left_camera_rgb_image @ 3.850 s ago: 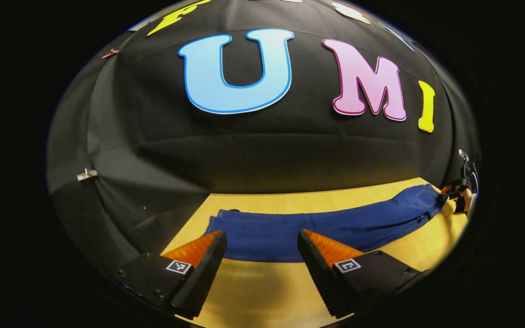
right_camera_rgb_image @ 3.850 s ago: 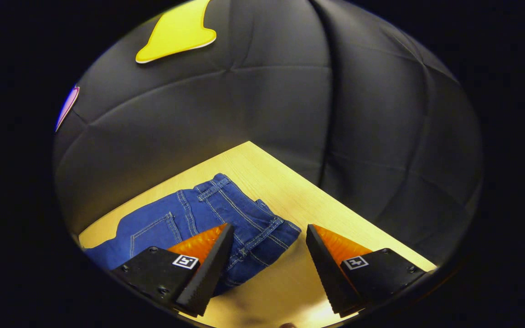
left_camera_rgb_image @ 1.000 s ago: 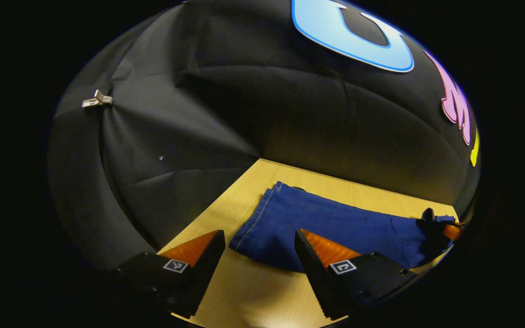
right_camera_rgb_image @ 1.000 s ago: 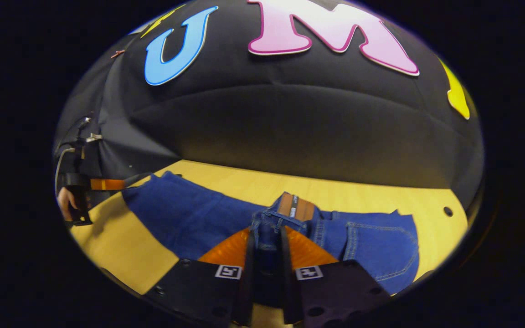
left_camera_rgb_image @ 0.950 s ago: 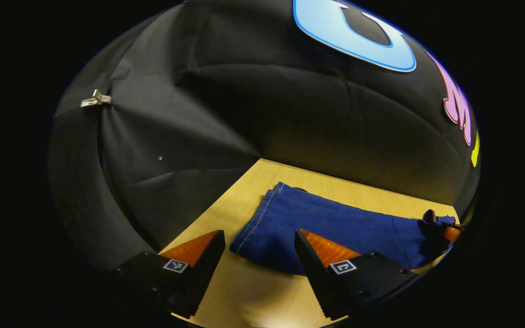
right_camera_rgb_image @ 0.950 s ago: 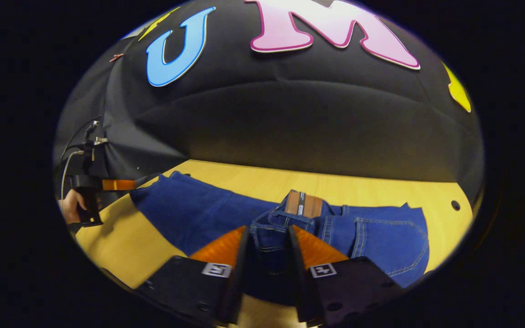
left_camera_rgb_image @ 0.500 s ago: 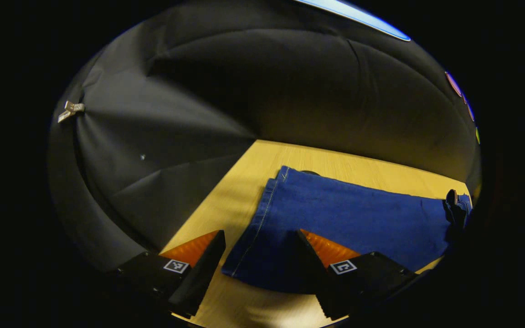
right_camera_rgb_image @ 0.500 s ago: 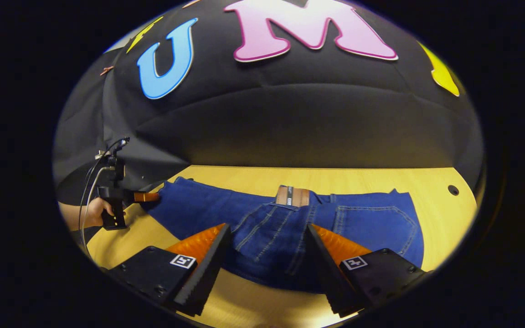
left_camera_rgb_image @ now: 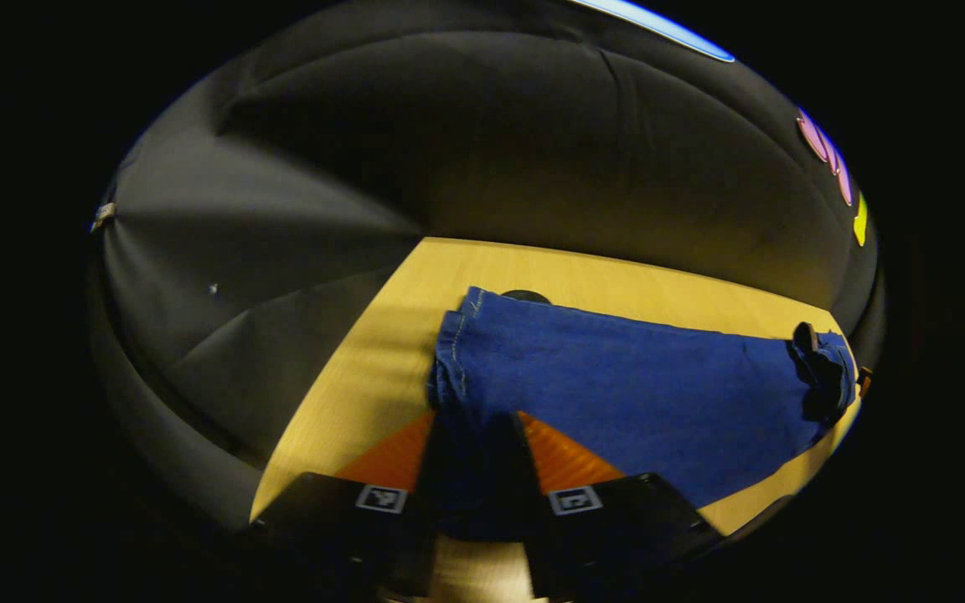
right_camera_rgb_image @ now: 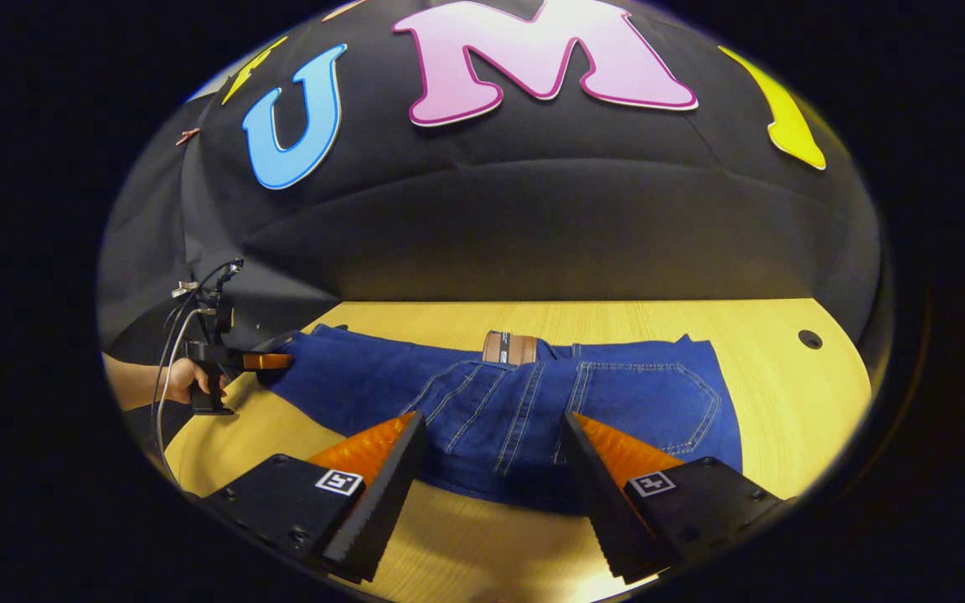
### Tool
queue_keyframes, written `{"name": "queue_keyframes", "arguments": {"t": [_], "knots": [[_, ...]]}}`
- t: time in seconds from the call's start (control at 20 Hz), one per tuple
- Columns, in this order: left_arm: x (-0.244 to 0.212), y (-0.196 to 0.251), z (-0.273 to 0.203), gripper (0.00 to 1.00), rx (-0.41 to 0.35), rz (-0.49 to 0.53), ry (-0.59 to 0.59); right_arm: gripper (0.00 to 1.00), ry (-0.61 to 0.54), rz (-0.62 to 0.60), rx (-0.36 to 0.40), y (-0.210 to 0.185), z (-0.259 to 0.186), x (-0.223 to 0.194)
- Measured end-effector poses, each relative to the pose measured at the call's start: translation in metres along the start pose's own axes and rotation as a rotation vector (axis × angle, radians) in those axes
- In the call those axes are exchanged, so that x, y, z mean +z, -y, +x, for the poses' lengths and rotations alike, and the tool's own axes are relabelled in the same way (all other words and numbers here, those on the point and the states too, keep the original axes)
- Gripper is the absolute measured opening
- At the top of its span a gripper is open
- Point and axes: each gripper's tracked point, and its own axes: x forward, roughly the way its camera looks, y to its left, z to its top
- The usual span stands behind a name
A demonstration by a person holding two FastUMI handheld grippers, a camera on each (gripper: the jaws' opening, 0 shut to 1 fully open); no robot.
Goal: Grasp the waist and the cuffs of the jeans and fold them to make the two legs overlap; first hold the waist and fold one-third of the jeans toward the cuffs, then hold the cuffs and fold the remaining one-third in the same direction to finish folding.
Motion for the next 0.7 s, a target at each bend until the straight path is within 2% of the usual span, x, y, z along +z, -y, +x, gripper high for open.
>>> {"name": "queue_keyframes", "arguments": {"t": [0.1, 0.15, 0.2, 0.3, 0.45, 0.6, 0.7], "knots": [[0.0, 0.007, 0.0, 0.18, -0.017, 0.012, -0.012, 0.99, 0.006, -0.004, -0.013, 0.004, -0.002, 0.0], [-0.002, 0.007, -0.002, 0.17, -0.023, 0.021, -0.019, 0.99, 0.01, -0.005, -0.019, 0.007, -0.003, 0.001], [-0.003, 0.009, -0.001, 0.1, -0.044, 0.014, -0.03, 0.99, 0.011, -0.002, -0.025, 0.009, -0.004, 0.002], [-0.001, 0.009, 0.0, 0.07, -0.057, -0.006, -0.031, 0.99, 0.013, 0.005, -0.037, 0.014, -0.006, 0.004], [0.017, 0.007, -0.007, 0.07, -0.018, 0.026, -0.007, 0.99, 0.031, 0.001, -0.07, 0.033, -0.016, 0.014], [0.026, 0.008, -0.013, 0.06, 0.025, 0.077, 0.018, 0.99, 0.029, 0.0, -0.118, 0.061, -0.032, 0.02], [0.043, 0.019, -0.031, 0.06, 0.018, 0.053, 0.04, 0.99, 0.026, 0.013, -0.162, 0.084, -0.049, 0.022]]}}
